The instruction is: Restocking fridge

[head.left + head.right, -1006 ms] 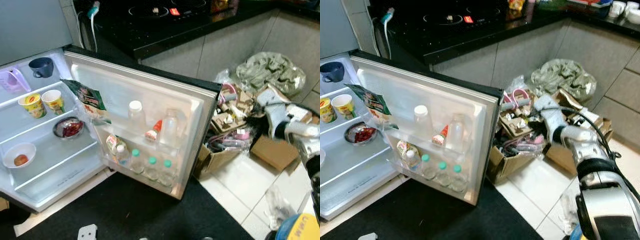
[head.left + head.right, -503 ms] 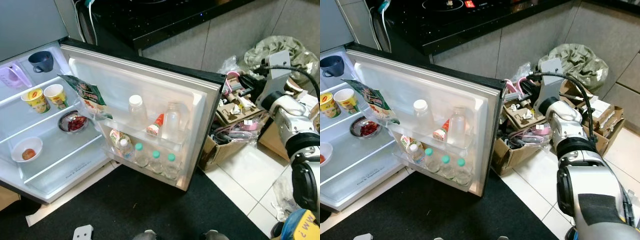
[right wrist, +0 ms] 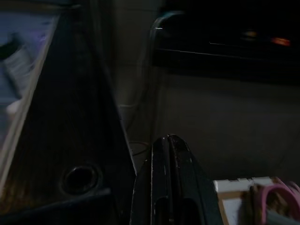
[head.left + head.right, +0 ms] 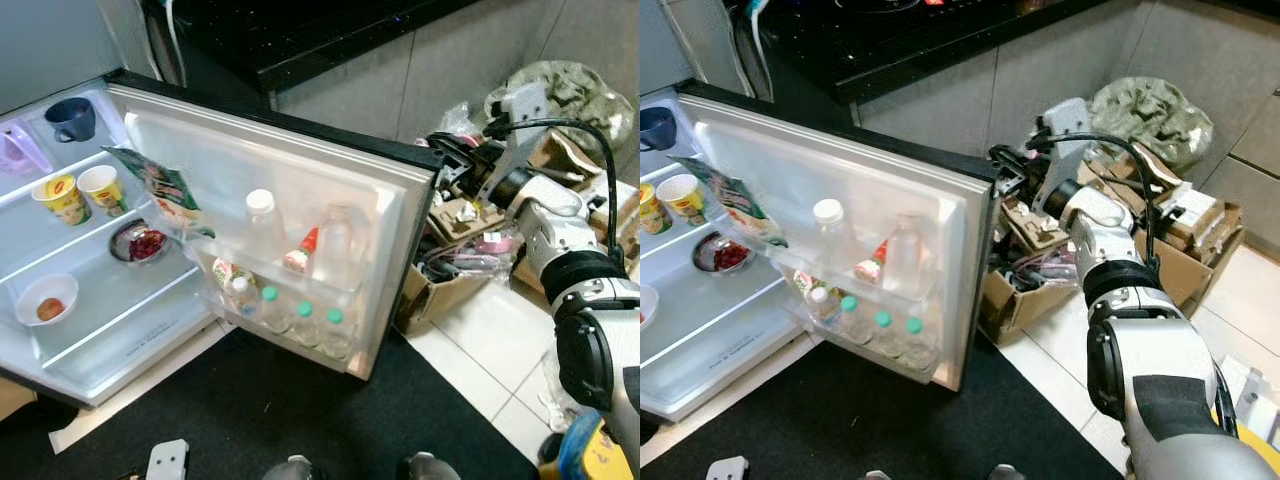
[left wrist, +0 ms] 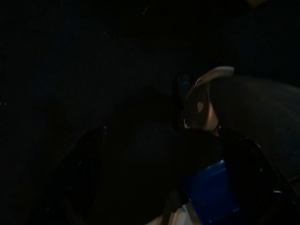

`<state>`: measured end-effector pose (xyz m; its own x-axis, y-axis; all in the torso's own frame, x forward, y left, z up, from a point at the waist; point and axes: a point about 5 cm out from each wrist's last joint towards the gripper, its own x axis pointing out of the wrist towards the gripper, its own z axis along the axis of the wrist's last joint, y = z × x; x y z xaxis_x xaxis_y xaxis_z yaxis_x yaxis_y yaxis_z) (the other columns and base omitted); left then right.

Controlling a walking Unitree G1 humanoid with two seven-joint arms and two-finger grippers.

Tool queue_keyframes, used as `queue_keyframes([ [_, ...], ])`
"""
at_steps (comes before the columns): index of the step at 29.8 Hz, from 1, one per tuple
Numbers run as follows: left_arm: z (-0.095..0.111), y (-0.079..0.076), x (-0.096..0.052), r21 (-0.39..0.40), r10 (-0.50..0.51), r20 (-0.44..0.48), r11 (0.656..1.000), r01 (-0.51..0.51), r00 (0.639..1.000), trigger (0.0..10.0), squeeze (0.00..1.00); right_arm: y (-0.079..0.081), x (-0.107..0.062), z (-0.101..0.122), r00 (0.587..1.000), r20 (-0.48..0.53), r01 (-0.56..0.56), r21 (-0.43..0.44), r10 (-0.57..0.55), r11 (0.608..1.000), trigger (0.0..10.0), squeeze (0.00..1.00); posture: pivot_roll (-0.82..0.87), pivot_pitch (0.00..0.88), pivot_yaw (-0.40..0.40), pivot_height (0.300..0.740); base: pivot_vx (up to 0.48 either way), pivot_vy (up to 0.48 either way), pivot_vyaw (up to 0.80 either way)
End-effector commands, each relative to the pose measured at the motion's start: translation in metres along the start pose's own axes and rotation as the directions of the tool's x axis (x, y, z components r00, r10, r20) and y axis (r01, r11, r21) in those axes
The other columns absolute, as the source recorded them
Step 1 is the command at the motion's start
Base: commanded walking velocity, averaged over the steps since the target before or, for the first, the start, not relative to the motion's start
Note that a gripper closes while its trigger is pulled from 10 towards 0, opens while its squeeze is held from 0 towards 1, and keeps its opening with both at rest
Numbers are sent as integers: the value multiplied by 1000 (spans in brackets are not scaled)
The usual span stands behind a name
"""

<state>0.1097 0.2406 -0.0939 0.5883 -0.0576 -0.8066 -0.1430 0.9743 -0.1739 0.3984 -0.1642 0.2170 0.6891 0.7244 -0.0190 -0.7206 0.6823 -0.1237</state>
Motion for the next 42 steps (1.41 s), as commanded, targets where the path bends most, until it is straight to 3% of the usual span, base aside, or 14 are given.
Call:
queue_keyframes([
  [1, -5, 7, -5, 3, 18, -19, 1000, -18, 1000, 10000, 0, 18, 2, -25, 980, -118, -156, 28, 159, 987, 10000, 0, 57, 151, 27, 740, 0, 0, 0],
  [4, -5, 8, -4, 2, 19, -18, 1000, -19, 1000, 10000, 0, 32, 4, -25, 928, -117, -351, 48, 354, 935, 10000, 0, 48, 148, 26, 740, 0, 0, 0],
  [7, -6, 7, -4, -1, 18, -22, 1000, -18, 1000, 10000, 0, 56, 6, -17, 780, -47, -621, 73, 624, 781, 10000, 0, 42, 145, 24, 740, 0, 0, 0],
  [8, -6, 7, -4, -1, 18, -22, 1000, -18, 1000, 10000, 0, 56, 6, -17, 780, -47, -621, 73, 624, 781, 10000, 0, 42, 145, 24, 740, 0, 0, 0],
  [10, -6, 5, -4, -2, 16, -24, 1000, -16, 1000, 10000, 0, 72, 5, -8, 667, 14, -744, 72, 745, 665, 10000, 0, 36, 143, 23, 740, 0, 0, 0],
  [14, -6, 3, -3, -2, 11, -27, 1000, -11, 1000, 10000, 0, 93, -1, 13, 545, 140, -838, 64, 827, 542, 10000, 0, 28, 140, 22, 740, 0, 0, 0],
  [16, -7, 1, -2, -2, 9, -29, 1000, -9, 1000, 10000, 0, 95, 1, 16, 548, 174, -835, 60, 818, 547, 10000, 0, 23, 133, 16, 740, 0, 0, 0],
  [17, -6, -1, -1, -4, 6, -30, 1000, -6, 1000, 10000, 0, 79, 10, 0, 701, 154, -710, 63, 696, 701, 10000, 0, 23, 133, 16, 740, 0, 0, 0],
  [20, -6, -2, 0, -5, 5, -30, 1000, -5, 1000, 10000, 0, 73, 13, -8, 763, 131, -644, 68, 633, 762, 10000, 0, 23, 133, 16, 740, 0, 0, 0],
  [21, -6, -4, 0, -8, 3, -31, 1000, -3, 1000, 10000, 0, 60, 11, -34, 890, 98, -456, 167, 445, 874, 10000, 0, 16, 119, 2, 740, 0, 0, 0],
  [26, -10, -5, 0, -12, 4, -44, 1000, -4, 999, 10000, 0, 53, -15, -89, 977, -81, -170, 274, 198, 947, 10000, 0, 17, 110, 2, 740, 0, 0, 173],
  [31, -13, -5, -1, -14, 5, -52, 1000, -6, 999, 10000, 0, 51, -38, -123, 974, -224, 35, 318, 39, 948, 10000, 0, 20, 108, 7, 740, 0, 0, 571],
  [33, -16, -5, -2, -18, 9, -60, 1000, -10, 998, 10000, 0, 49, -75, -163, 908, -394, 285, 339, -140, 897, 10000, 0, 20, 113, 7, 740, 0, 0, 603],
  [42, -21, -5, -3, -9, 10, -84, 1000, -10, 996, 10000, 0, 81, -144, -228, 719, -666, 486, 280, -196, 828, 10000, 0, 4, 92, 12, 740, 0, 0, 603],
])
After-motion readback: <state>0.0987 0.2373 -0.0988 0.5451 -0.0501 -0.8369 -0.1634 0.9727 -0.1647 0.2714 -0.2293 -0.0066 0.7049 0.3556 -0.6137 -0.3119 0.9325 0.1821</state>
